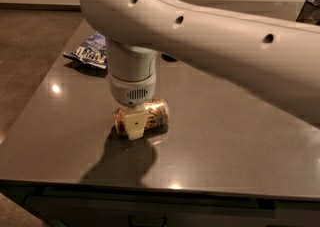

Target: Place orange can upright

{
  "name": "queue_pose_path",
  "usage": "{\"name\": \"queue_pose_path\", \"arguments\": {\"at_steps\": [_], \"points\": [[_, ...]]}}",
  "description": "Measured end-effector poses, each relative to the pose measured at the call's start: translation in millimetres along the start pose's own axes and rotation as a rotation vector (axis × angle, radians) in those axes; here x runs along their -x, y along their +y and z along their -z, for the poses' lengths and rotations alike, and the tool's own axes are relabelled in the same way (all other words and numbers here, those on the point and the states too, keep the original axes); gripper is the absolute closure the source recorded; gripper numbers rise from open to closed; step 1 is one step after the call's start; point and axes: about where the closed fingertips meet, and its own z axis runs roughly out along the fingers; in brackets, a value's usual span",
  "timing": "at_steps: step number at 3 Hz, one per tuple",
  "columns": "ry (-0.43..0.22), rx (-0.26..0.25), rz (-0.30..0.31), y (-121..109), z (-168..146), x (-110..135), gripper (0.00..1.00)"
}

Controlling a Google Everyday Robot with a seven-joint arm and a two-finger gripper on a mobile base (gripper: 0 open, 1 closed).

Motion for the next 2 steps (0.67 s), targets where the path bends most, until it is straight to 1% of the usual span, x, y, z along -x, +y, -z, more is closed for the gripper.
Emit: {"name": "queue_pose_path", "arguments": {"at_steps": [1, 2], "points": [[-0.013, 0.018, -0.002, -2, 3, 1, 0.67], [-0.073, 0.022, -0.007, -4, 23, 3, 0.9]]}}
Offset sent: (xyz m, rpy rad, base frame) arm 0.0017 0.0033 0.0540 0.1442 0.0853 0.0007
